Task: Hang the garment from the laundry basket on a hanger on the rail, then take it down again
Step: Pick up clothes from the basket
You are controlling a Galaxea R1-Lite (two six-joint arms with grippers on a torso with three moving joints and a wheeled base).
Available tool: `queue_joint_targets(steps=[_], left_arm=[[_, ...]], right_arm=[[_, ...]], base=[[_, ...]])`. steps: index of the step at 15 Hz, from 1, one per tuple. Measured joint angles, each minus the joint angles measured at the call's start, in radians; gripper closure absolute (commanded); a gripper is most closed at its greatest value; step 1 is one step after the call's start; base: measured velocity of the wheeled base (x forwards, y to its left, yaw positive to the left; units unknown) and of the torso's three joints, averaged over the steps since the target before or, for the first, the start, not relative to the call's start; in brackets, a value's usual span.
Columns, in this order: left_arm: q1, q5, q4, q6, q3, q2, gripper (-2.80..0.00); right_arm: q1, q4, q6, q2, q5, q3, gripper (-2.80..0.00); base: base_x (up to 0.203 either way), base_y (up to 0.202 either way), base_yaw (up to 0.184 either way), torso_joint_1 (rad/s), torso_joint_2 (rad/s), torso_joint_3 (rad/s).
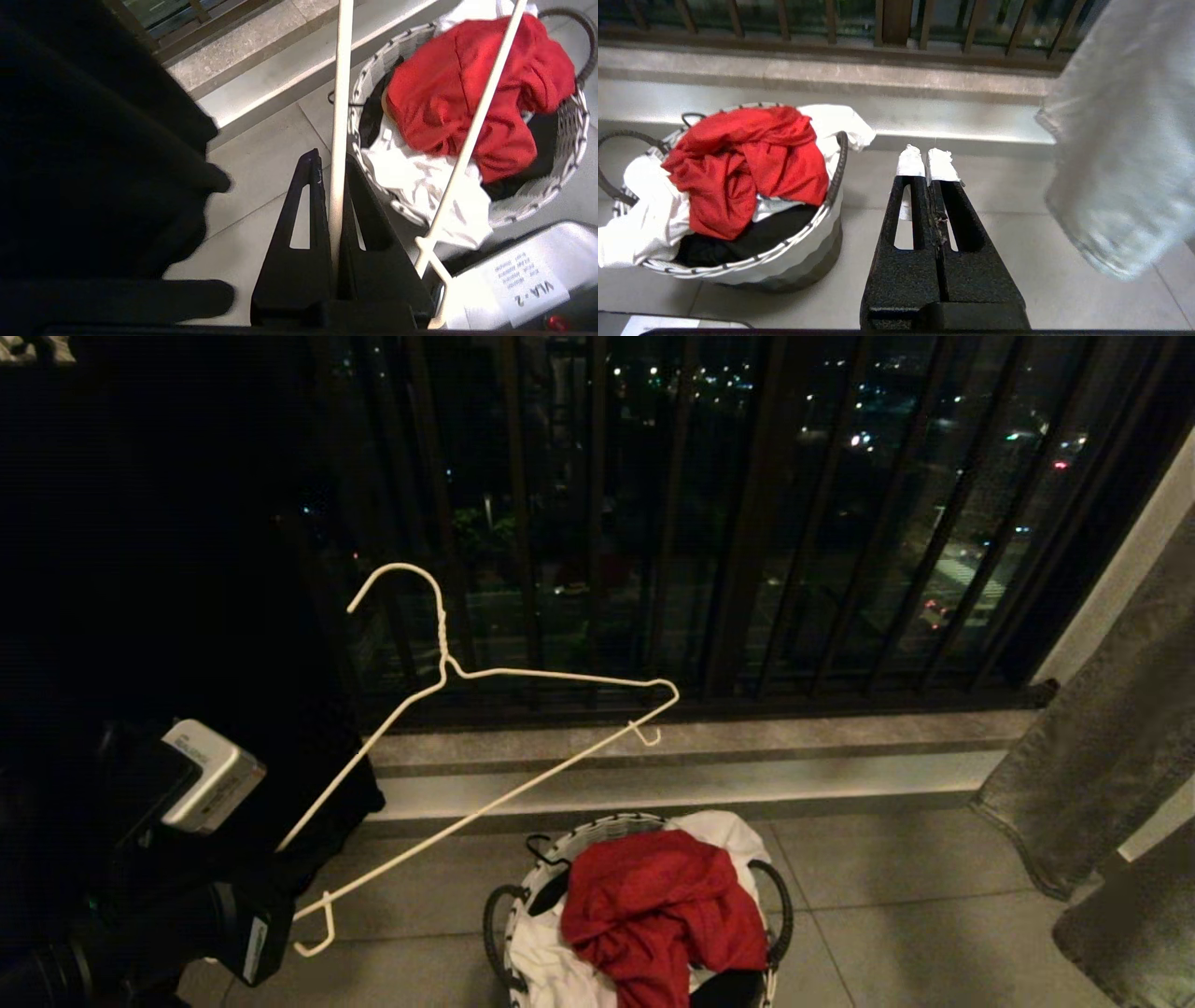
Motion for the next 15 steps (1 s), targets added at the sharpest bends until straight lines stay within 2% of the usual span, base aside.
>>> queue_joint_targets(steps=[15], left_arm=[[0.000,0.003,0.005,0.003,-0.049,0.004,0.00]], right_arm=[[0.000,0.000,-0.003,0.000,0.000,0.000,0.00]], base=[[0.000,0.000,0.000,0.004,0.00,-0.201]])
